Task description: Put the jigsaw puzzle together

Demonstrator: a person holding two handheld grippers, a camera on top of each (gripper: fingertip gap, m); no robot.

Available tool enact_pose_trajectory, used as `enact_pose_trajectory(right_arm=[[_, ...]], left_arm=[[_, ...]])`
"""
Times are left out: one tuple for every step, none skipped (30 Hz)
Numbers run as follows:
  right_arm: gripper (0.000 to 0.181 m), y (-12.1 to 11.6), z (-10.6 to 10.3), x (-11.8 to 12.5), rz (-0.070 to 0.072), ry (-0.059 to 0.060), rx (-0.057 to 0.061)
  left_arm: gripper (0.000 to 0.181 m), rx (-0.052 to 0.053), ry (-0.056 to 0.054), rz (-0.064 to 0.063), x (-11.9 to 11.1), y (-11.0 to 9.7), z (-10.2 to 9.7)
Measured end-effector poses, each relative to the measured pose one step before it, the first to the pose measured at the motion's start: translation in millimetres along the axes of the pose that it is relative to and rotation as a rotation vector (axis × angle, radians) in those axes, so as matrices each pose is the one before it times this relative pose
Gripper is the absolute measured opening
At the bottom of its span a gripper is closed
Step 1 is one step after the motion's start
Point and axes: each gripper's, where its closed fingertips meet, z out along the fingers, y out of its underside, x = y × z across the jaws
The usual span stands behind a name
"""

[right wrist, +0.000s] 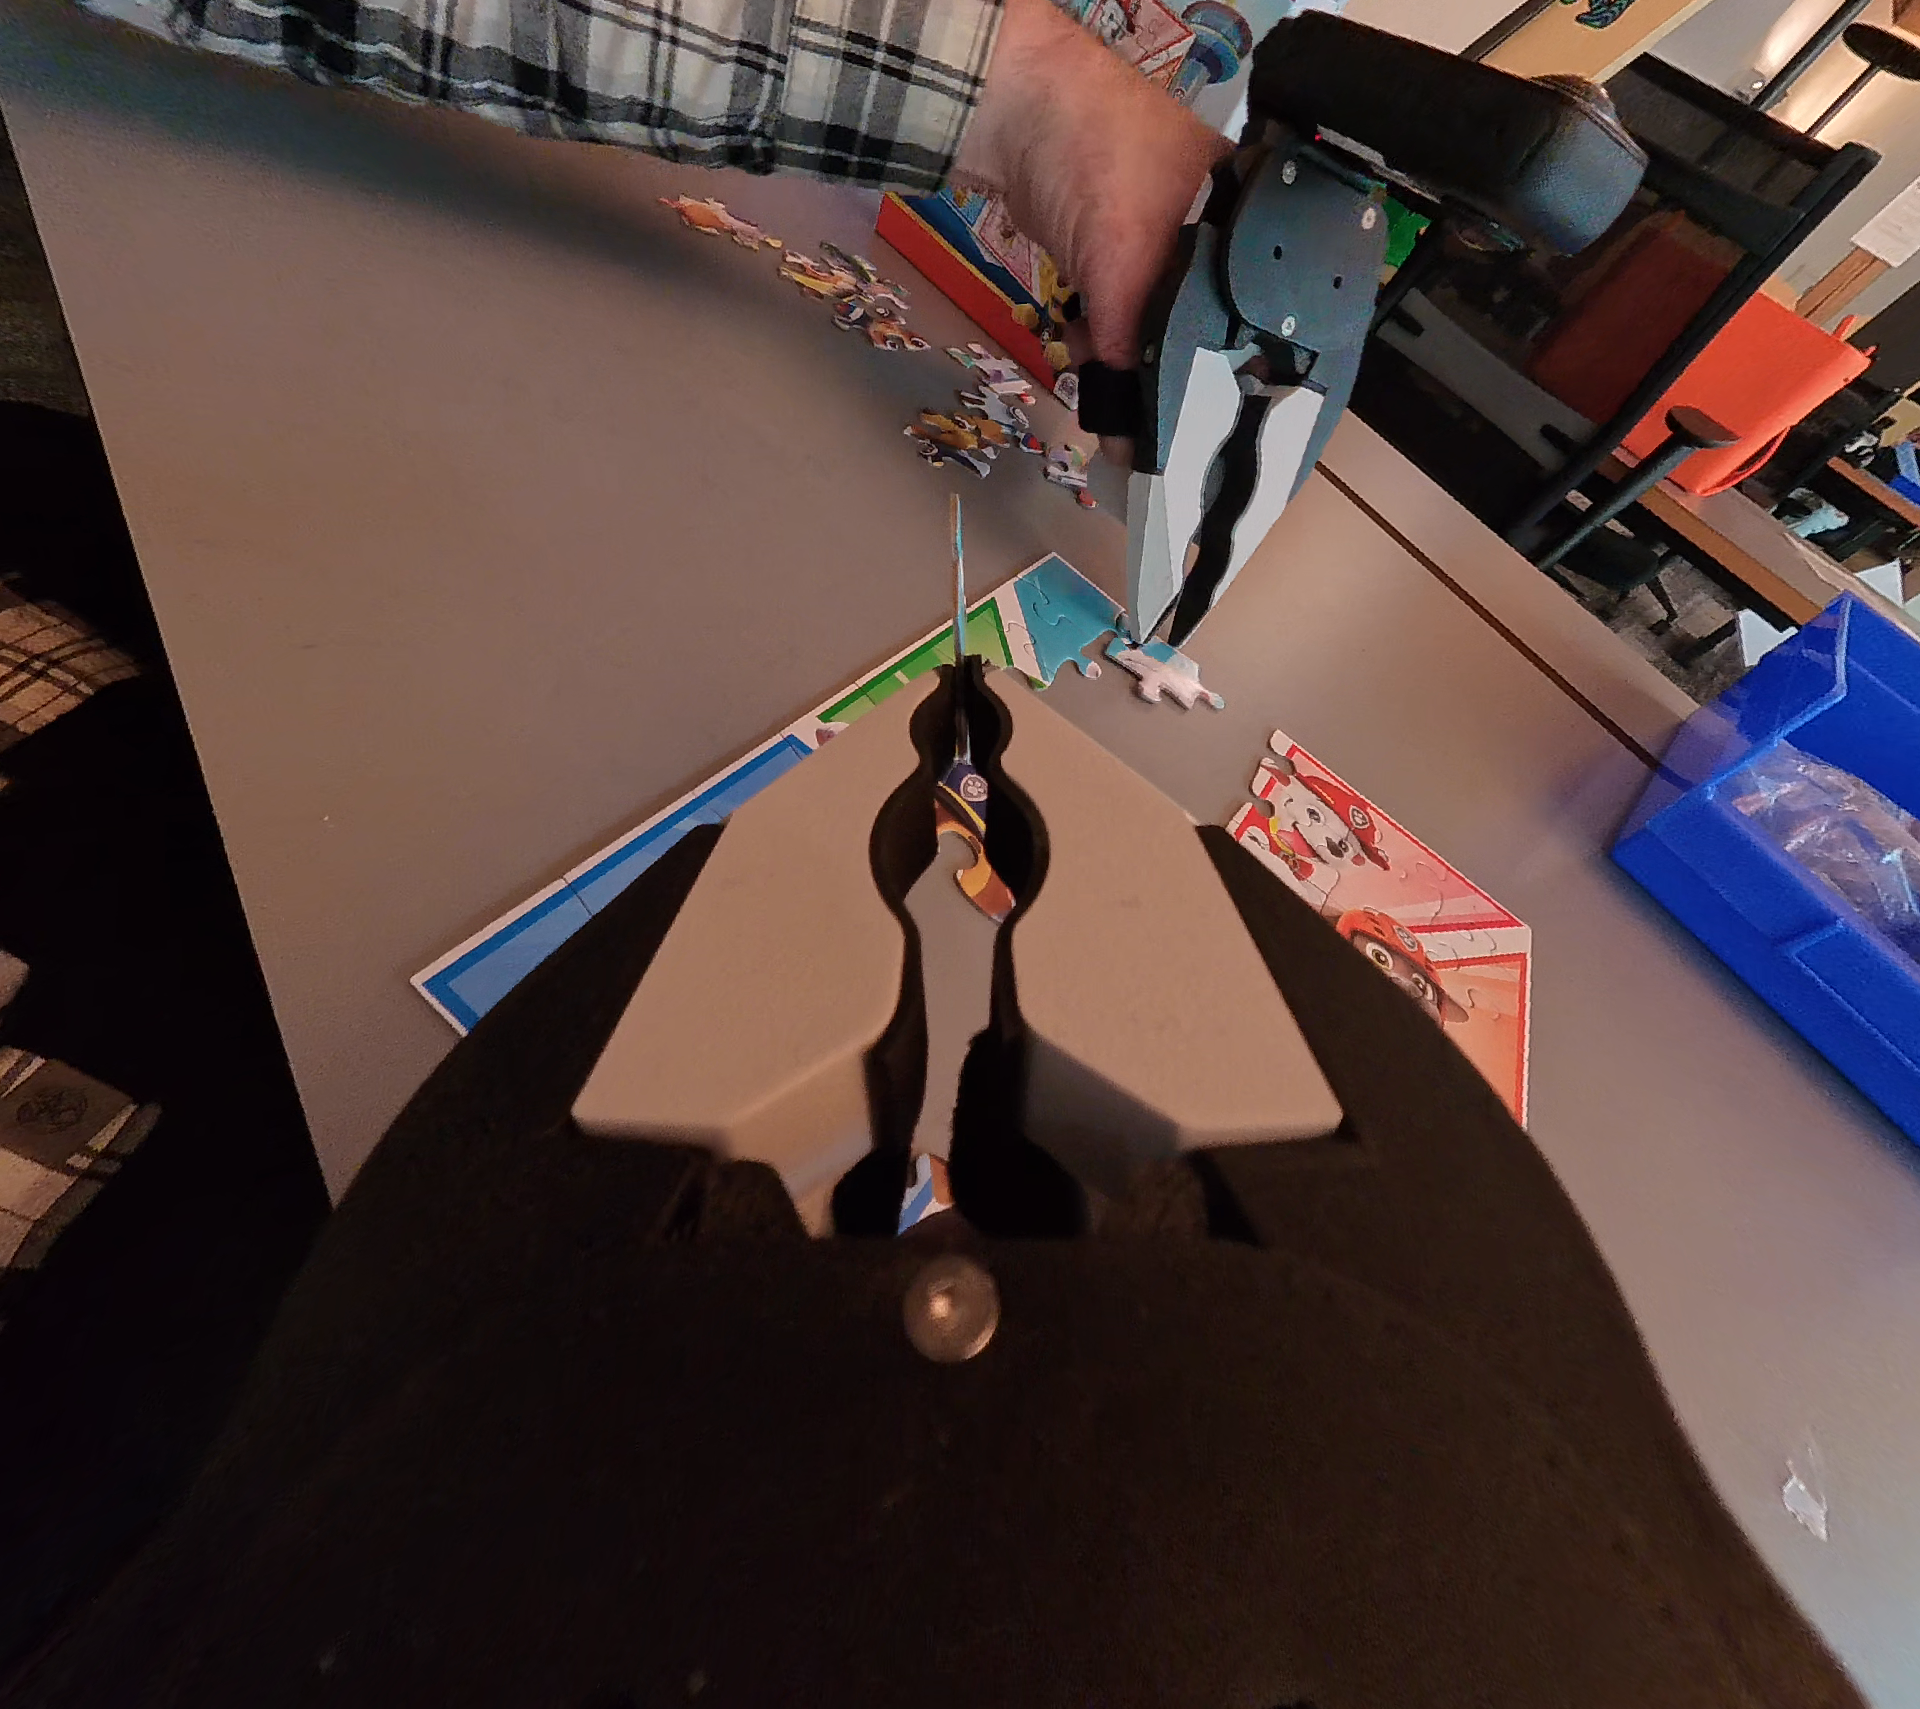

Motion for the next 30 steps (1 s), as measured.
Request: enact_pose_trajectory(right_arm=[[0.0, -0.07, -0.02, -0.18, -0.001, -0.0002, 0.0007], [0.0, -0.09, -0.04, -0.01, -0.0004, -0.0002, 0.0008], [0.0, -0.12, -0.07, 0.05, 0.0005, -0.0003, 0.0007], [0.0, -0.23, -0.21, -0.03, 0.0003, -0.0002, 0.0015], [0.0, -0.15, -0.07, 0.05, 0.0002, -0.0001, 0.0017], [0.0, -0.18, -0.15, -0.13, 0.0002, -0.001, 0.001], [0.0, -0.06, -0.03, -0.08, 0.0003, -0.001, 0.0009], [0.0, -0.14, -0.13, 0.09, 0.001, -0.0003, 0.0013], [0.0, -0.2, -0.23, 0.27, 0.0016, 0.0004, 0.0015], [0.0, -0.2, -0.12, 0.17, 0.0007, 0.0007, 0.0014], [0.0, -0.1, -0.04, 0.05, -0.0001, 0.0004, 0.0008], [0.0, -0.05, 0.0, -0.1, -0.0005, -0.0003, 0.0001], [0.0, 0.18, 0.07, -0.09, -0.0006, -0.0008, -0.0008], [0.0, 0.0, 0.06, -0.07, -0.0008, -0.0003, -0.0005], [0.0, -0.08, -0.11, -0.12, -0.001, 0.0004, 0.0009], [0.0, -0.2, -0.18, 0.03, -0.0009, 0.0006, 0.0016], [0.0, -0.05, 0.02, 0.03, -0.0002, 0.0001, 0.0003], [0.0, 0.05, -0.03, -0.02, 0.0, -0.0001, -0.0004], [0.0, -0.06, 0.01, 0.04, -0.0007, 0.0006, 0.0001], [0.0, 0.0, -0.06, -0.07, -0.0011, 0.0006, 0.0002], [0.0, -0.02, -0.01, -0.01, -0.0003, 0.0004, -0.0001], [0.0, 0.05, -0.01, 0.17, 0.0, 0.0006, -0.0001], [0.0, -0.04, 0.0, -0.01, -0.0003, 0.0004, 0.0], [0.0, -0.02, 0.01, 0.04, -0.0004, 0.0001, 0.0002], [0.0, -0.02, 0.01, 0.05, -0.0001, 0.0003, 0.0001], [0.0, -0.11, -0.01, 0.1, 0.0001, 0.0005, 0.0001], [0.0, -0.04, -0.07, 0.02, 0.0, 0.0002, 0.0004], [0.0, -0.05, -0.06, 0.01, 0.0, 0.0001, 0.0005], [0.0, -0.2, -0.14, 0.07, -0.0001, 0.0003, 0.0011], [0.0, -0.12, -0.18, 0.11, 0.0, 0.0003, 0.0016]], left_arm=[[0.014, -0.0211, 0.0065, 0.016, -0.8, 0.87, -0.19], [0.013, -0.0192, 0.0082, 0.0212, -0.02, 1.3, -0.56], [0.012, -0.0167, 0.0031, 0.0222, -0.43, 1.54, -0.48], [0.012, -0.0087, 0.0013, 0.017, -0.59, 0.76, -0.19], [0.011, -0.0073, 0.007, 0.0076, 0.13, 0.77, -0.29], [0.011, -0.0049, 0.0067, 0.0044, 0.22, 0.07, -0.08], [0.011, -0.0013, 0.0031, -0.0067, -0.39, -0.86, 0.46], [0.011, 0.0001, 0.0005, -0.0092, 0.28, -0.79, 0.45], [0.011, -0.0033, -0.0038, -0.0112, 0.49, 0.18, 0.0], [0.011, 0.0001, -0.0128, -0.0148, -0.05, -0.45, 0.21], [0.011, 0.0088, -0.0123, -0.0225, 0.01, -1.37, 0.67], [0.011, 0.0139, -0.0051, -0.0052, 1.45, -1.2, 0.54], [0.011, 0.0068, -0.0084, -0.0095, 0.38, 0.34, -0.22], [0.01, -0.0003, -0.0035, -0.0147, 0.63, 1.53, -1.05], [0.011, 0.0042, -0.0013, 0.0057, 1.93, 1.48, -1.1], [0.013, 0.0066, -0.0034, -0.0024, 0.84, 0.85, -0.59], [0.017, 0.0007, -0.015, -0.0144, -1.71, 0.89, -0.54], [0.018, -0.0014, -0.015, -0.0108, -1.51, 0.42, -0.99], [0.018, 0.0142, -0.0105, -0.0094, -0.37, -2.63, -1.72], [0.018, 0.0209, -0.0057, -0.0138, 0.56, -4.34, -1.68], [0.018, 0.0158, 0.0057, -0.0084, 3.05, -3.7, -0.77], [0.019, -0.0016, 0.0053, -0.0006, 3.71, -1.21, 1.08], [0.019, -0.0199, -0.0174, 0.0043, 0.59, 1.32, 2.15], [0.018, -0.0273, -0.0211, -0.0048, -0.91, 2.47, 2.7], [0.017, -0.0058, -0.0033, -0.0083, 0.86, -0.04, 1.97], [0.015, 0.0058, 0.0049, -0.0137, 1.47, -1.39, 0.79], [0.013, 0.0058, -0.0053, -0.0179, -0.41, -0.93, 0.6], [0.012, 0.0047, -0.0042, -0.0154, 0.26, -0.25, 0.69], [0.011, 0.0075, -0.0092, -0.0131, -0.38, -0.4, 0.53], [0.01, 0.008, -0.008, -0.0159, -0.48, 0.0, 0.0]])
